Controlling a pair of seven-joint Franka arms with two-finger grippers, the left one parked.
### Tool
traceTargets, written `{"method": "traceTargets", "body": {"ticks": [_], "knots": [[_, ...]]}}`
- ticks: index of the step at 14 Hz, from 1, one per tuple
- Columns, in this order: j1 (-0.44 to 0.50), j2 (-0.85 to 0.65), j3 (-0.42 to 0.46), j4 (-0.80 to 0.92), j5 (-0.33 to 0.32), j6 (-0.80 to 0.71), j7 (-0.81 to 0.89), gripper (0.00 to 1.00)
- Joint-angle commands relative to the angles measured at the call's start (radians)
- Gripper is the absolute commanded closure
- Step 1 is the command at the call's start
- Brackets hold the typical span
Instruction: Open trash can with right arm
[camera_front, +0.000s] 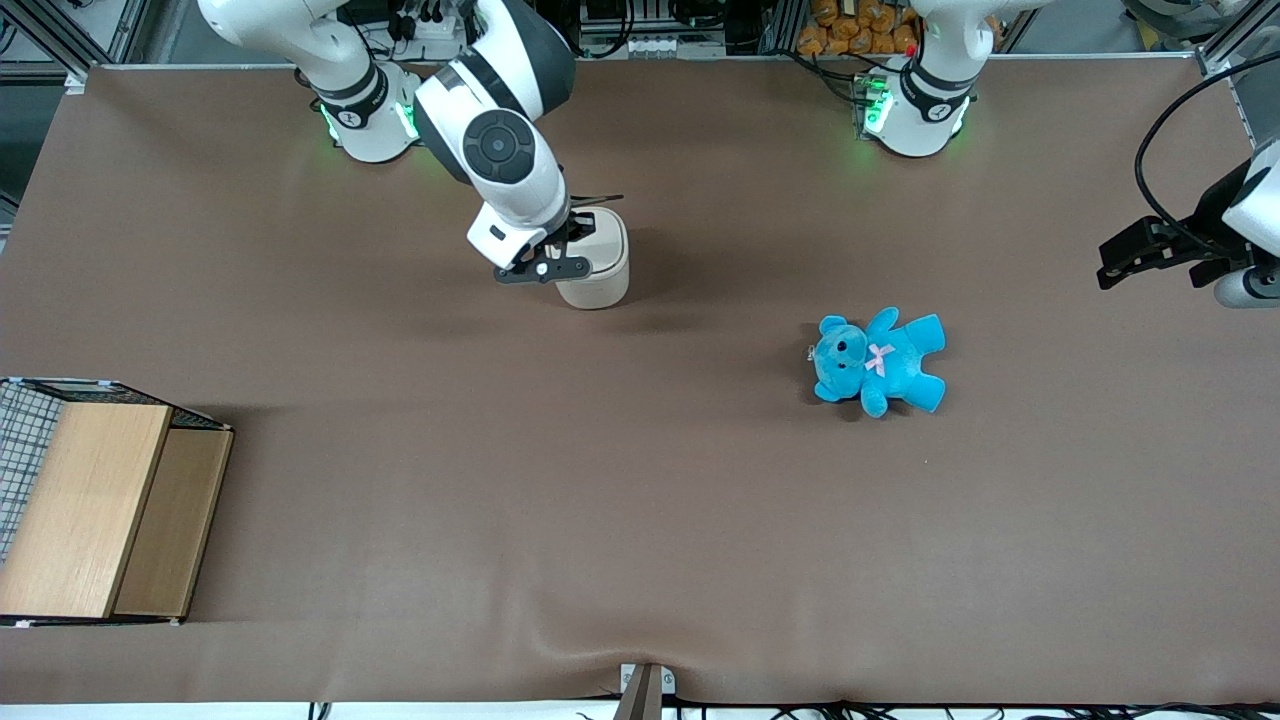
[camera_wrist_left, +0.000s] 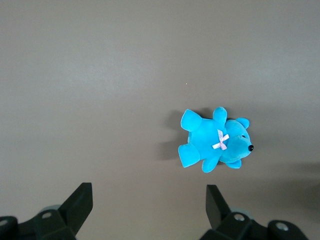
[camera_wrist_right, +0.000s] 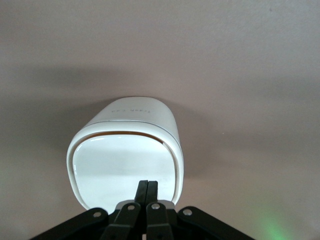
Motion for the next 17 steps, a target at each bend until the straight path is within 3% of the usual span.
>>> {"method": "traceTargets", "body": {"ticks": [1,17], "knots": [[0.015,-0.007,-0.012,-0.023,-0.006,0.014,-0.018,1.0],[0.058,0.018,-0.014,-0.077,-0.032,0.063,-0.002,1.0]]}}
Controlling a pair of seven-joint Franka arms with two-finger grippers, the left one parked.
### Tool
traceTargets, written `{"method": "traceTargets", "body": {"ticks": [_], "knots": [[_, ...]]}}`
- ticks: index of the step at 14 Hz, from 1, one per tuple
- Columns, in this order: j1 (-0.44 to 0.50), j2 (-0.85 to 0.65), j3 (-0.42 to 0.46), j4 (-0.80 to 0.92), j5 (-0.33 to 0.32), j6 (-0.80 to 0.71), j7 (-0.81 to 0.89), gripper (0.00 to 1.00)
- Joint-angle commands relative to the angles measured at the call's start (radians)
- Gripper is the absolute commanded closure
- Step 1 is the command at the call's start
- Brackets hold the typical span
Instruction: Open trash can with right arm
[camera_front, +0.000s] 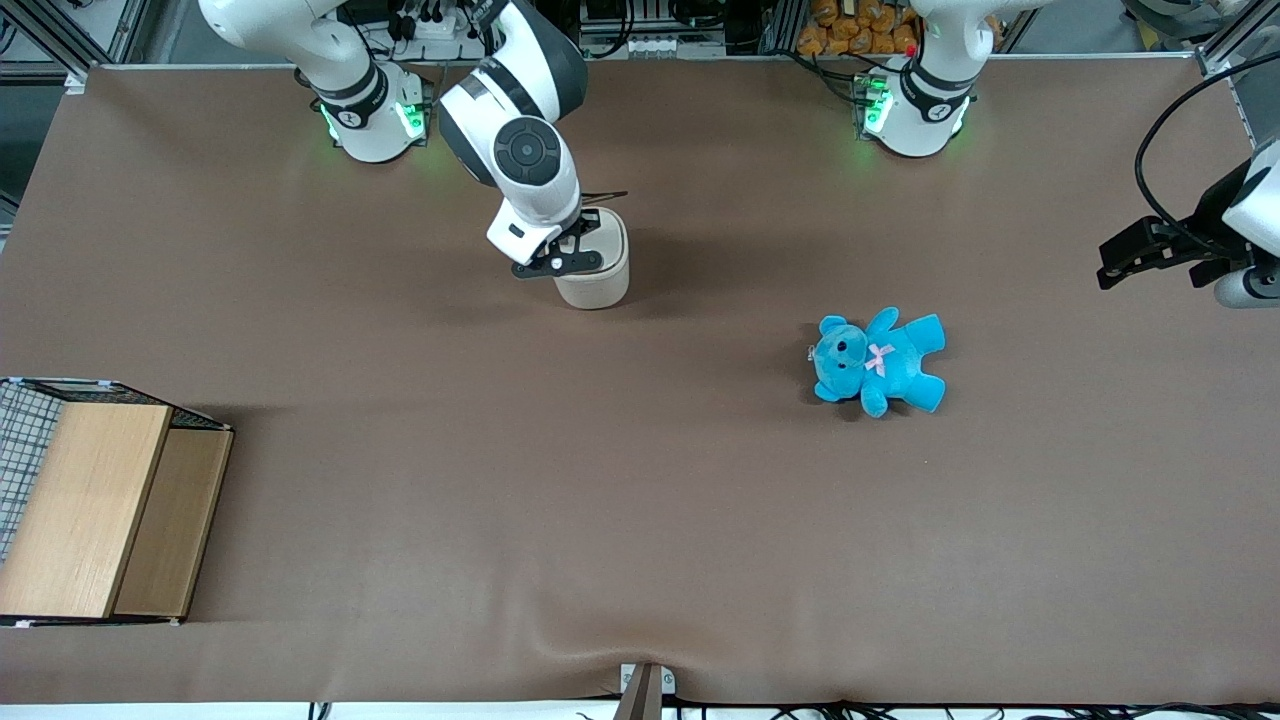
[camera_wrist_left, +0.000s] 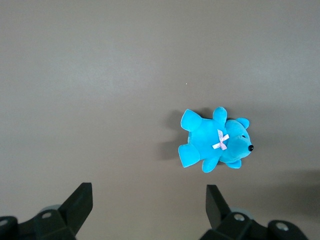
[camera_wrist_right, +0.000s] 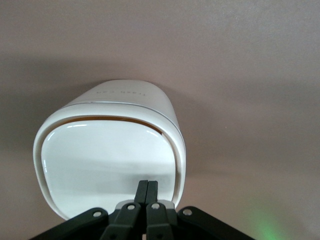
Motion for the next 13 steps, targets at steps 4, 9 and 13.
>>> {"method": "traceTargets", "body": {"ticks": [4,9,13], "knots": [[0.016,0.0,-0.013,-0.014,-0.015,0.017,0.005,1.0],[0.016,0.014,-0.013,-0.016,-0.02,0.038,0.005,1.0],[0.017,0.028,-0.013,-0.036,-0.021,0.069,0.005,1.0]]}}
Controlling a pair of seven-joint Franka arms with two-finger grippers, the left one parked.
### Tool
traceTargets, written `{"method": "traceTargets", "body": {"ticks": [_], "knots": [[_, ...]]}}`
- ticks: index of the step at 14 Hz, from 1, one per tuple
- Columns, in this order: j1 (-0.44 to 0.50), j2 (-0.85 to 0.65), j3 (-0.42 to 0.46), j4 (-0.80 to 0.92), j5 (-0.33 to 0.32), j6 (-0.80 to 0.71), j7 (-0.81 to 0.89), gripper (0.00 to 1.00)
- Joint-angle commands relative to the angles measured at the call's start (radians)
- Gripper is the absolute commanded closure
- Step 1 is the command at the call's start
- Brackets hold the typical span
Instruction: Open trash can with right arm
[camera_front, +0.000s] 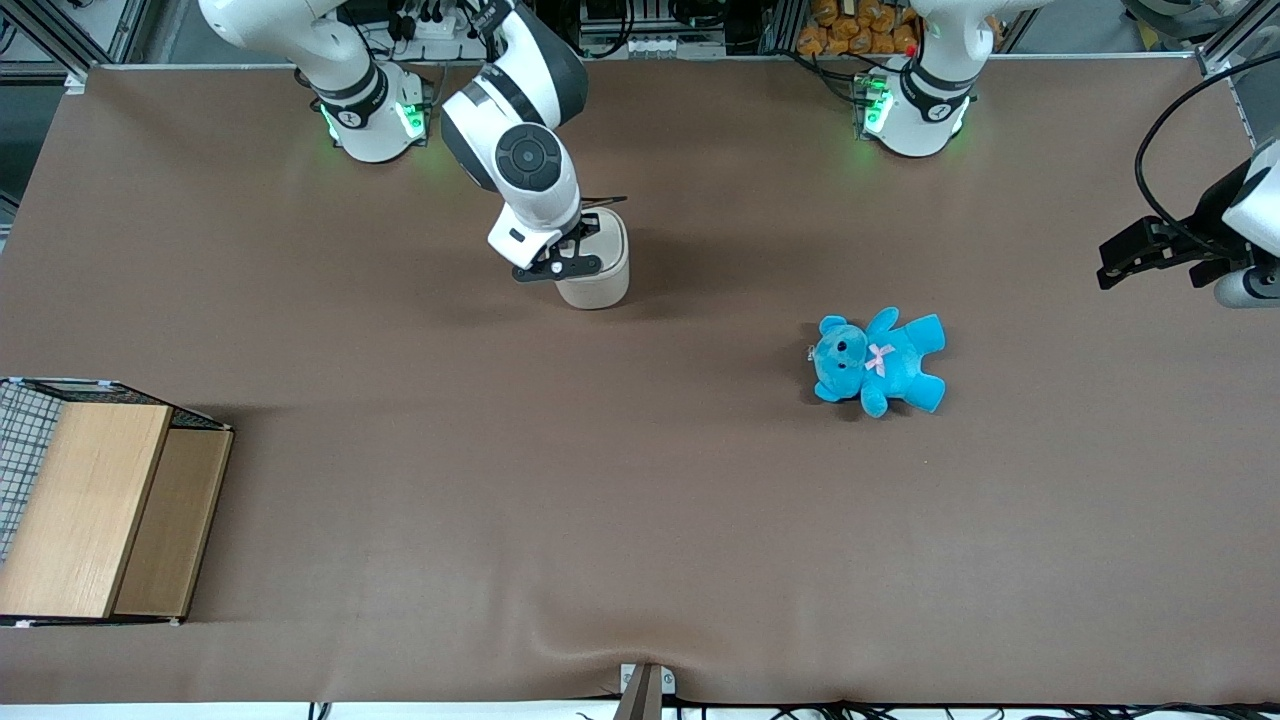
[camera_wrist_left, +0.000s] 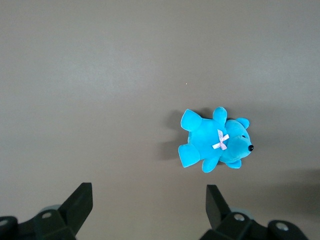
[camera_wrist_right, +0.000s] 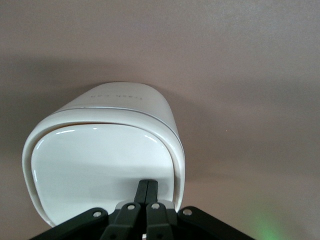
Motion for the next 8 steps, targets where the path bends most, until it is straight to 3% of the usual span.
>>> {"method": "traceTargets", "body": {"ticks": [1,4,8], "knots": [[0.017,0.017,-0.011,-0.023,-0.02,0.045,0.005,1.0],[0.012,0.012,-0.011,-0.014,-0.021,0.03,0.006,1.0],[0.006,0.007,-0.013,0.118,-0.008,-0.14,0.054,1.0]]}}
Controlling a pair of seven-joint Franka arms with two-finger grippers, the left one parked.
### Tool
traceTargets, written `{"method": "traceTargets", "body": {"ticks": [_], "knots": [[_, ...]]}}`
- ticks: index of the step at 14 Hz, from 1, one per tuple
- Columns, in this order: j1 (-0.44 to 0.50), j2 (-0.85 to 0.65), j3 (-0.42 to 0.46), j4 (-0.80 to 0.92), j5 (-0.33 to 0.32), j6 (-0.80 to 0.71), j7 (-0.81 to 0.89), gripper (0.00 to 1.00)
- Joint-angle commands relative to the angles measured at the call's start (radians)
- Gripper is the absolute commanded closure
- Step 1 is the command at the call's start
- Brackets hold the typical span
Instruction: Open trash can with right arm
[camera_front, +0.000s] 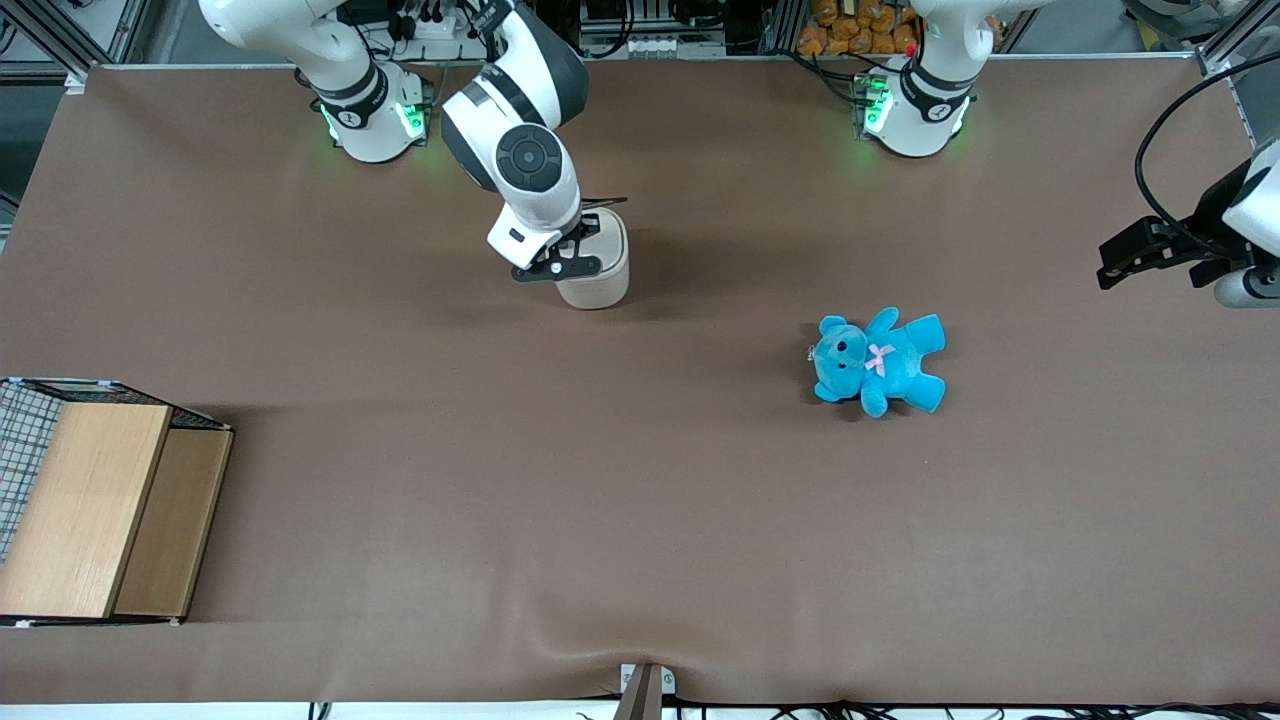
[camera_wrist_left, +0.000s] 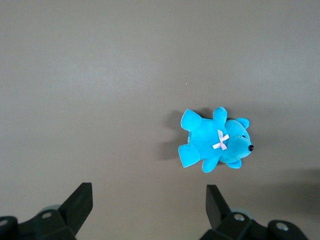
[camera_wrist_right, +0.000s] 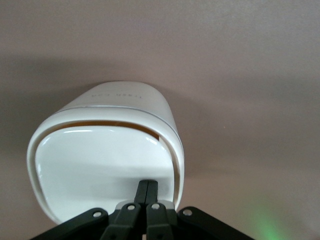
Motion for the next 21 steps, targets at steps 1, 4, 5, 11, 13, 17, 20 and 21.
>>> {"method": "traceTargets", "body": {"ticks": [1,4,5,11,13,17,20,21], "knots": [[0.005,0.008,-0.009,0.097,-0.004,-0.091,0.051,0.98],[0.009,0.014,-0.007,0.166,0.023,-0.13,0.092,0.88],[0.009,0.012,-0.007,0.184,0.043,-0.148,0.092,0.79],[-0.026,0.012,-0.012,0.368,0.082,-0.332,0.195,0.0],[-0.073,0.011,-0.013,0.393,0.082,-0.366,0.186,0.0],[-0.19,0.001,-0.015,0.41,0.068,-0.374,0.151,0.0],[-0.32,-0.002,-0.015,0.445,0.068,-0.45,0.034,0.0],[-0.357,-0.002,-0.015,0.468,0.065,-0.478,-0.007,0.0]]}}
